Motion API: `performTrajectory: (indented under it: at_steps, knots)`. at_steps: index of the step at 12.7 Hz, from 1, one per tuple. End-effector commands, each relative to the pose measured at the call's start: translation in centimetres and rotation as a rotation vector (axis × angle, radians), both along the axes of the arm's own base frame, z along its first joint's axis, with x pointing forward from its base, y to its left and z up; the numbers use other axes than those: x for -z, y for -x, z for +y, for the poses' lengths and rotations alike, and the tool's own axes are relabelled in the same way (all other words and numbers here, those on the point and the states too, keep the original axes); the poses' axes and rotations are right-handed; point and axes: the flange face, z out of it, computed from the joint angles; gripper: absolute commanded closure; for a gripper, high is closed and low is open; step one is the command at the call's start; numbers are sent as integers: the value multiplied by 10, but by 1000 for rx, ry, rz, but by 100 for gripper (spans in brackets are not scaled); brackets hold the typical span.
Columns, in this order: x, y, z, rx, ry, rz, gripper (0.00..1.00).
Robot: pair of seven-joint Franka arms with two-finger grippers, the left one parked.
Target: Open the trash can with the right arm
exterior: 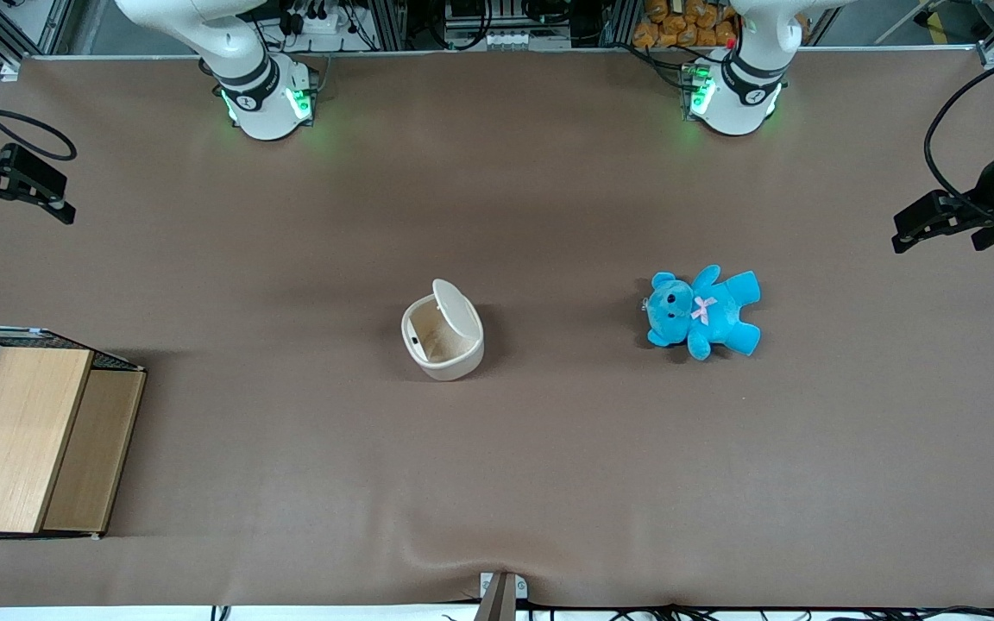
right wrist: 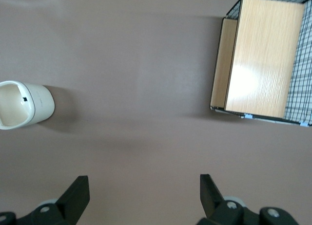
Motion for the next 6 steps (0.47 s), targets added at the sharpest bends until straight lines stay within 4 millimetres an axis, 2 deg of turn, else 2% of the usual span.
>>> performTrajectory:
  at_steps: [1,6]
  knots:
    - [-2,12,-1,20,8,41,0]
    - [4,16,-3,22,9,87,0]
